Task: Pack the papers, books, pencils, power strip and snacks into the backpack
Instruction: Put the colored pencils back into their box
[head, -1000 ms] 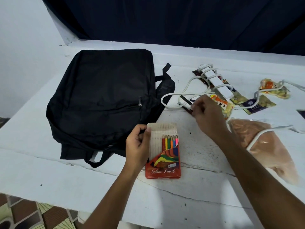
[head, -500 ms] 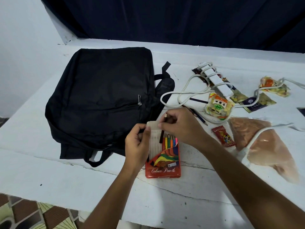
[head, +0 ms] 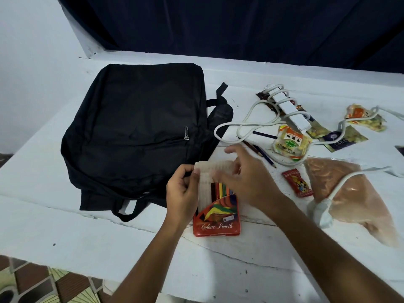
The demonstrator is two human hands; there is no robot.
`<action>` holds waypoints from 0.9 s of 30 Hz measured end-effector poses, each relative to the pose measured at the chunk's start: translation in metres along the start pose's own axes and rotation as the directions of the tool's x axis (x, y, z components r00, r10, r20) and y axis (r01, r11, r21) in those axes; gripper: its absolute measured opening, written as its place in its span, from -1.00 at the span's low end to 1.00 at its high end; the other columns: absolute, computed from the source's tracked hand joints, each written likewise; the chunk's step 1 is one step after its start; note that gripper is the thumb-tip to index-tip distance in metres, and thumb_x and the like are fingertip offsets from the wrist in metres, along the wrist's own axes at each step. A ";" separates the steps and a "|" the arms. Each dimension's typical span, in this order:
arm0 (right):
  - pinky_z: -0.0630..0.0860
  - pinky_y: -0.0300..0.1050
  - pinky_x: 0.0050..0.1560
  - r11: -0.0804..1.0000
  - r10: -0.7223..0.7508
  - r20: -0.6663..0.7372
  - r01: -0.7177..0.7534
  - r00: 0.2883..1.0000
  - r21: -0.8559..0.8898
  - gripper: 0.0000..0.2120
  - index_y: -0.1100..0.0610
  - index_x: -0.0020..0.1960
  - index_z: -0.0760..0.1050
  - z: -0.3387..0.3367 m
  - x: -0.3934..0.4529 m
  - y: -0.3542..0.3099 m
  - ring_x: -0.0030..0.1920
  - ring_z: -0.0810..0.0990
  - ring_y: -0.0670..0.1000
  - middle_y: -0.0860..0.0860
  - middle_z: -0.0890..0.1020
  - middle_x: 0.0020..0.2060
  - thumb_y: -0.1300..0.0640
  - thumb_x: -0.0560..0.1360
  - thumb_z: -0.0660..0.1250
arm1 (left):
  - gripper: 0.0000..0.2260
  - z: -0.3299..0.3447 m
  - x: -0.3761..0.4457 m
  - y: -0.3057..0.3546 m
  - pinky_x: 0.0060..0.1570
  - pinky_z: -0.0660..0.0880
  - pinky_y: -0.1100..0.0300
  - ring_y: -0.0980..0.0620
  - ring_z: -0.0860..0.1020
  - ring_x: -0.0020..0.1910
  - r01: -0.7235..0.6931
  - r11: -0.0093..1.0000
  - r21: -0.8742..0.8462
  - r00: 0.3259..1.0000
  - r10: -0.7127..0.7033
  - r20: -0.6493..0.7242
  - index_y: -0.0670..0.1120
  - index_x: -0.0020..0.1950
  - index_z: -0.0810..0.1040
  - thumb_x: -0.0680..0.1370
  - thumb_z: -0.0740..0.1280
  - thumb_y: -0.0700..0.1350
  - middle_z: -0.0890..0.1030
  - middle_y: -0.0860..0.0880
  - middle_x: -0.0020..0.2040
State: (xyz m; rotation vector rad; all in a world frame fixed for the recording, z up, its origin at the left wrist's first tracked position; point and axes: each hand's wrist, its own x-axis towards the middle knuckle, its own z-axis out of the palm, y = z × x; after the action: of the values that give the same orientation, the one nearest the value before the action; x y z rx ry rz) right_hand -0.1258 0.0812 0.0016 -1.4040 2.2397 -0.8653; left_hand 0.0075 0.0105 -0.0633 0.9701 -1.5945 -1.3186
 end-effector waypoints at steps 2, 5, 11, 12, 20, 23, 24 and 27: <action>0.34 -0.23 -0.29 0.998 0.045 -0.176 -0.050 0.983 -0.024 -0.78 0.02 0.07 0.46 -0.007 0.018 0.021 -0.25 0.53 -0.04 -0.07 0.52 -0.27 -0.02 0.48 0.38 | -0.87 0.001 -0.001 0.002 -0.40 0.49 -0.02 -0.12 0.55 -0.37 0.030 0.999 -0.016 0.999 -0.030 0.012 -0.06 -0.09 0.53 0.61 0.24 -0.10 0.58 -0.17 -0.34; 0.31 -0.22 -0.26 0.965 0.138 -0.262 -0.188 0.955 -0.180 -0.88 0.09 0.01 0.54 -0.014 0.042 0.057 -0.13 0.57 0.07 0.03 0.60 -0.13 0.10 0.50 0.36 | -0.88 0.000 -0.002 0.002 -0.31 0.58 -0.02 -0.08 0.65 -0.26 0.062 0.998 -0.019 0.997 -0.061 0.039 -0.04 -0.08 0.52 0.61 0.23 -0.09 0.65 -0.08 -0.25; 0.44 -0.09 -0.17 0.906 0.156 -0.298 -0.256 0.942 -0.337 -0.81 0.12 0.05 0.60 -0.013 0.057 0.080 -0.04 0.58 0.18 0.14 0.55 0.04 0.05 0.51 0.34 | -0.81 0.000 -0.002 0.002 -0.27 0.62 -0.08 -0.03 0.67 -0.24 0.069 0.997 -0.020 0.997 -0.068 0.048 -0.02 -0.07 0.53 0.53 0.23 0.07 0.68 -0.04 -0.22; 0.44 -0.08 -0.17 0.903 0.153 -0.304 -0.258 0.940 -0.344 -0.82 0.13 0.03 0.61 -0.013 0.058 0.079 -0.04 0.58 0.19 0.14 0.54 0.04 0.06 0.51 0.34 | -0.80 0.000 -0.002 0.002 -0.26 0.61 -0.13 -0.07 0.67 -0.24 0.061 0.998 -0.017 0.997 -0.061 0.043 -0.02 -0.08 0.53 0.52 0.23 0.08 0.67 -0.07 -0.23; 0.50 0.04 -0.06 0.867 0.146 -0.269 -0.254 0.952 -0.428 -0.83 0.21 0.07 0.55 -0.016 0.057 0.073 0.06 0.50 0.21 0.18 0.51 0.04 0.15 0.56 0.26 | -0.81 0.000 -0.002 0.004 -0.25 0.58 -0.25 -0.14 0.66 -0.23 0.070 0.997 -0.009 0.997 -0.070 0.036 -0.01 -0.08 0.53 0.53 0.24 0.08 0.67 -0.11 -0.23; 0.51 -0.03 -0.11 0.940 0.161 -0.275 -0.233 0.948 -0.250 -0.88 0.15 -0.03 0.56 -0.034 0.053 0.063 -0.10 0.57 0.14 0.13 0.62 -0.09 0.17 0.53 0.25 | -0.83 0.001 -0.002 0.004 -0.26 0.58 -0.23 -0.16 0.65 -0.24 0.070 0.997 -0.016 0.997 -0.070 0.030 -0.02 -0.08 0.53 0.54 0.24 0.04 0.67 -0.09 -0.24; 0.49 -0.09 -0.17 0.969 0.149 -0.296 -0.200 0.944 -0.148 -0.90 0.14 -0.09 0.57 -0.041 0.050 0.057 -0.18 0.58 0.08 0.10 0.64 -0.16 0.19 0.51 0.27 | -0.83 0.001 -0.002 0.005 -0.27 0.57 -0.21 -0.17 0.65 -0.24 0.067 0.998 -0.016 0.997 -0.067 0.027 -0.02 -0.09 0.53 0.54 0.24 0.04 0.67 -0.08 -0.24; 0.38 -0.22 -0.40 0.940 0.142 -0.284 -0.039 0.948 0.340 -0.84 0.11 -0.26 0.58 -0.058 0.035 0.032 -0.46 0.46 -0.13 -0.04 0.57 -0.44 0.29 0.47 0.34 | -0.81 0.001 -0.002 0.004 -0.30 0.56 -0.18 -0.16 0.65 -0.26 0.054 0.998 -0.016 0.998 -0.054 0.022 -0.03 -0.08 0.53 0.53 0.24 0.06 0.67 -0.10 -0.25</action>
State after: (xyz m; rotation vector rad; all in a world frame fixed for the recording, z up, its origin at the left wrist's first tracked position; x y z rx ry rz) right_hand -0.1971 0.0776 0.0242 -1.0610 2.2130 -1.4323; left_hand 0.0072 0.0138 -0.0593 0.9980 -1.5808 -1.3815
